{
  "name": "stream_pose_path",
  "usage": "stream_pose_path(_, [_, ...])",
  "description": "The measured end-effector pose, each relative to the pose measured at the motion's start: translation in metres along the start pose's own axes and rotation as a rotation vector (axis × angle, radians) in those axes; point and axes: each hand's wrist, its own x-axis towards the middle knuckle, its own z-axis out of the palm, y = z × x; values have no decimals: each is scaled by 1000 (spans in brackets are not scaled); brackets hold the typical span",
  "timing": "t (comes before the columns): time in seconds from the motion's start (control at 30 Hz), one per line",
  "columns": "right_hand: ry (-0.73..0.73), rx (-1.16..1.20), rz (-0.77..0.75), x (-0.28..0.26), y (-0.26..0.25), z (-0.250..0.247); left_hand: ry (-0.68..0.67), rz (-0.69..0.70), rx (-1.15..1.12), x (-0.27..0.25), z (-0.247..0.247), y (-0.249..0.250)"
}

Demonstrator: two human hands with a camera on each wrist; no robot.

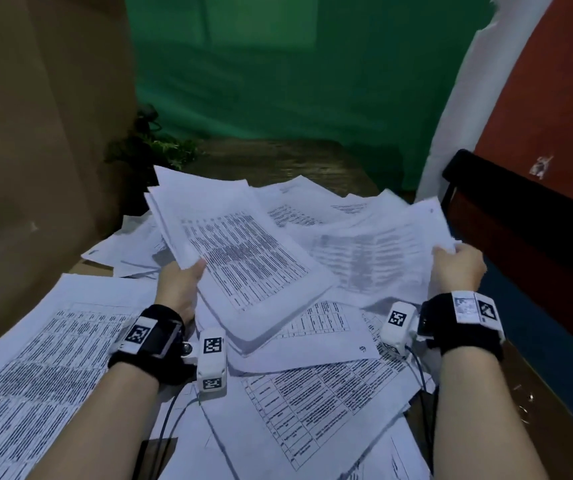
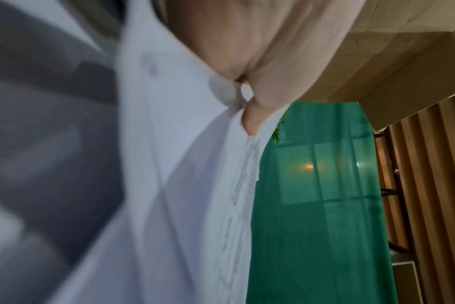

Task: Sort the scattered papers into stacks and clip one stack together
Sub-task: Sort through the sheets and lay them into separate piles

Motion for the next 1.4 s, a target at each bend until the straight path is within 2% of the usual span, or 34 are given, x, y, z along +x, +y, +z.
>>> stream_pose_path(0.07, [83,172,-16,-1,-10,-2,38,1,-25,7,-6,-4])
stream_pose_path(0.23, [15,493,175,-1,-4,17,-27,-104,53,4,-3,-1])
stream_pose_path(0.33, [-14,731,300,-6,-8,20,-63,-120,75,4,1,-4])
stream_pose_path(0.37, [-38,768,299,-10,-11,21,-72,-110,64,3,2,-4])
stream_pose_path(0.43, [-215,843,292,-25,-24,25,-87,-86,9,0,2,-4])
stream_pose_path(0.5, [-370,822,312,-41,-33,34,-105,-71,-47,-6,5,-2])
stream_pose_path(0.57, [-447,794,306,-58,-42,46,-122,-80,-95,-12,7,0])
stream_pose_path(0.73, [-780,490,145,-105,-53,70,-127,-76,-126,-12,9,2])
stream_pose_path(0.83, [-966,300,107,-122,-59,71,-117,-107,-105,-12,7,6])
stream_pose_path(0.9, [-1156,218,111,-137,-61,69,-137,-151,-131,-10,6,5])
stream_pose_path(0.97, [-1305,158,96,-140,-63,69,-129,-137,-111,-9,7,3])
stream_pose_path(1.0, [-1304,169,91,-138,-63,71,-124,-110,-84,-11,7,2])
stream_pose_path(1.03, [-1220,226,120,-132,-63,73,-105,-93,-60,-9,6,0])
stream_pose_path(1.13, [-790,450,254,-104,-57,75,-154,-45,-46,-9,3,3])
stream_pose_path(1.17, [-719,480,273,-98,-54,73,-183,-36,-43,-9,2,5])
stream_pose_path(1.33, [-671,655,351,-81,-40,64,-325,34,-105,-23,8,13])
stream_pose_path(1.4, [-652,683,338,-80,-41,60,-326,58,-102,-24,8,13])
